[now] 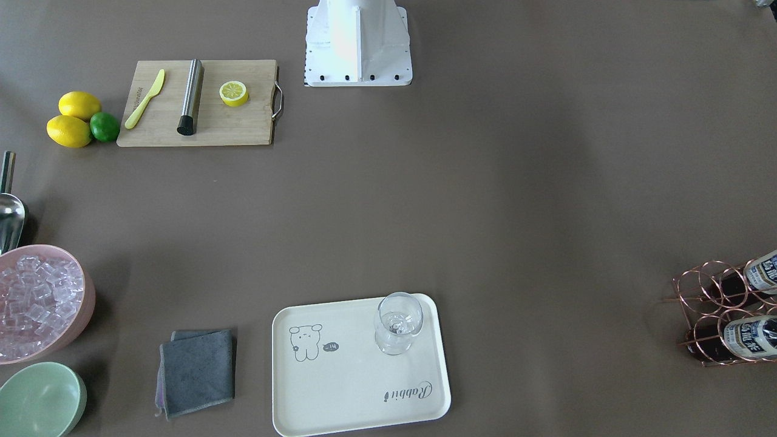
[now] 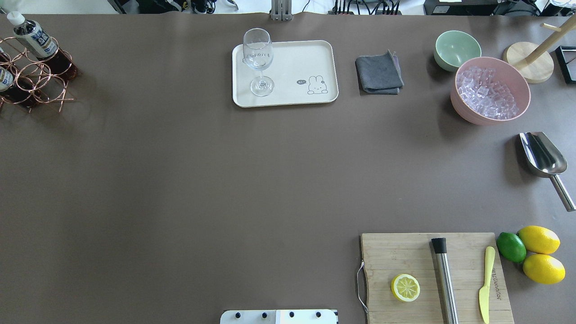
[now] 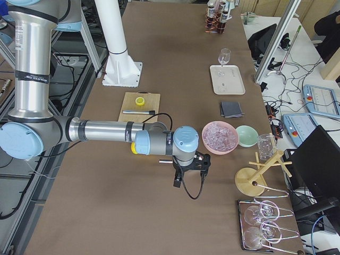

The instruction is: Take tea from basket to plate

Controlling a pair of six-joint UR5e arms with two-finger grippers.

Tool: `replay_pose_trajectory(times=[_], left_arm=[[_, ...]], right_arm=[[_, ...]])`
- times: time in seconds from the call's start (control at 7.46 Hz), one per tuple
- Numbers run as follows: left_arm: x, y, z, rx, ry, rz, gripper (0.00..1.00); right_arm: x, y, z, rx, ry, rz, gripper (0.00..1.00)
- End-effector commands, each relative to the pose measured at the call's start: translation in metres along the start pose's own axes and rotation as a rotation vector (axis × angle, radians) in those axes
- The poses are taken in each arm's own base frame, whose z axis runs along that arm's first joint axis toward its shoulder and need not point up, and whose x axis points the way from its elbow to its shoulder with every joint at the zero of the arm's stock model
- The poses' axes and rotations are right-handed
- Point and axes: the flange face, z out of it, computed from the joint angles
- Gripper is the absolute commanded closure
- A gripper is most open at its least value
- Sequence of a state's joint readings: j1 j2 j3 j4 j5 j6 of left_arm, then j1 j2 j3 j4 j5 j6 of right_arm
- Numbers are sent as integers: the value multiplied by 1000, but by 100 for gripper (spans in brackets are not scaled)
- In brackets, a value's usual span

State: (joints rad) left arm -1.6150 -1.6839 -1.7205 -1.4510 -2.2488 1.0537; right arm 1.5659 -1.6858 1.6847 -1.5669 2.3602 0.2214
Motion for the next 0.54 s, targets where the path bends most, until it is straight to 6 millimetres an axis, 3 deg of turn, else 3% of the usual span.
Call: replay_pose_trajectory(times=[0.0,0.4], left_arm=[[-67,-9,-22,2,13,71,3],[-138,-37,-36,51,61,73,3]], right_arm=[[-3,-2,7,-13,1,-8,0],[-6,-3,8,-14,4,-16,0]])
